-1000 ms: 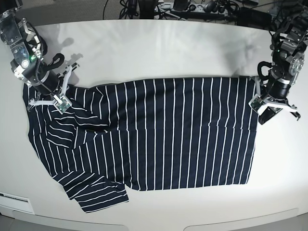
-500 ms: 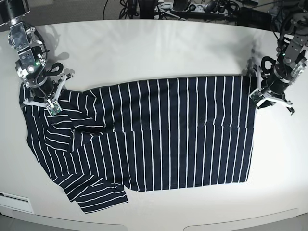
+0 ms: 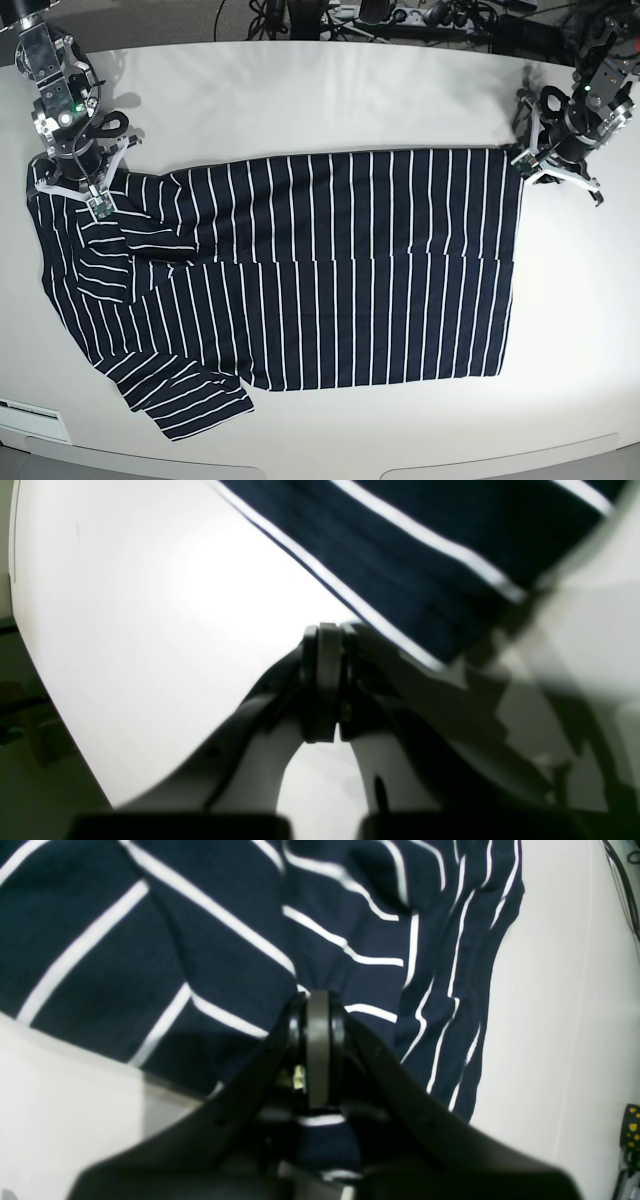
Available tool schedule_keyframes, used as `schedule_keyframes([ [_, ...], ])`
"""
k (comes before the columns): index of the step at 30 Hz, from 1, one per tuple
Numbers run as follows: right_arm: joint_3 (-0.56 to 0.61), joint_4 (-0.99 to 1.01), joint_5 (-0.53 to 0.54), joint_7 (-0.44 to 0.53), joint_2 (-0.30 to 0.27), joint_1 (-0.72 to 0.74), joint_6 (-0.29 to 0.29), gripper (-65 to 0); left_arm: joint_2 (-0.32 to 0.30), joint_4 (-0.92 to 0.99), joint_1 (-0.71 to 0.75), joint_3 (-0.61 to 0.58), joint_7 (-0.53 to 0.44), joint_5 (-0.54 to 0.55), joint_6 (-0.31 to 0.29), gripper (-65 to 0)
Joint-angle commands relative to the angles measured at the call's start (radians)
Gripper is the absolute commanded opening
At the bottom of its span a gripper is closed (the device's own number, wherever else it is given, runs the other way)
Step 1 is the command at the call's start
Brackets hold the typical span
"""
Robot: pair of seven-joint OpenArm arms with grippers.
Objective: Fold the T-shirt properly
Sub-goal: 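Open both grippers and regrasp the folded shoulder edge, then pull the shirt further toward the robot base with both grippers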
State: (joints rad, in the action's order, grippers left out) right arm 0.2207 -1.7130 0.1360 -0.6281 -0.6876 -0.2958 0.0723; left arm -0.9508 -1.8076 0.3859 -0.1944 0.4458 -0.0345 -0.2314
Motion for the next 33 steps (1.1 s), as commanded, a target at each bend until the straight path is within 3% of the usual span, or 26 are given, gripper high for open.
schedule_keyframes([
  [1, 0.007, -0.003, 0.038, -0.073, -0.011, -0.033, 0.041, -65.0, -0.019, -0.023, 0.010, 0.004, 0.008, -0.002, -0.010, -65.0],
  [5, 0.007, -0.045, 0.039, -0.064, -0.011, -0.058, 0.040, -65.0, -0.019, -0.127, 0.013, 0.038, 0.011, -0.028, 0.091, -65.0],
  [8, 0.007, -0.066, 0.039, -0.066, -0.011, -0.059, 0.040, -65.0, -0.019, -0.216, -0.007, 0.102, 0.005, 0.105, 0.081, -65.0],
  [13, 0.007, -0.127, 0.039, -0.066, -0.011, -0.059, 0.040, -65.0, -0.010, -0.181, -0.152, 0.142, 0.027, 0.286, 0.008, -65.0],
  [20, 0.007, -0.151, 0.040, -0.056, -0.010, -0.053, 0.041, -65.0, 0.069, 0.069, -0.319, 0.111, 0.076, 0.488, -0.173, -65.0],
  [26, 0.007, -0.151, 0.042, -0.039, -0.010, -0.053, 0.043, -65.0, 0.159, 0.204, -0.399, -0.016, 0.084, 0.483, -0.223, -65.0],
  [29, 0.007, -0.151, 0.042, -0.040, -0.011, -0.053, 0.043, -65.0, 0.198, 0.220, -0.405, -0.075, 0.094, 0.421, -0.222, -65.0],
  [33, 0.007, -0.151, 0.013, -0.045, -0.011, -0.053, 0.043, -65.0, 0.205, 0.220, -0.404, -0.127, 0.157, 0.361, -0.222, -65.0],
])
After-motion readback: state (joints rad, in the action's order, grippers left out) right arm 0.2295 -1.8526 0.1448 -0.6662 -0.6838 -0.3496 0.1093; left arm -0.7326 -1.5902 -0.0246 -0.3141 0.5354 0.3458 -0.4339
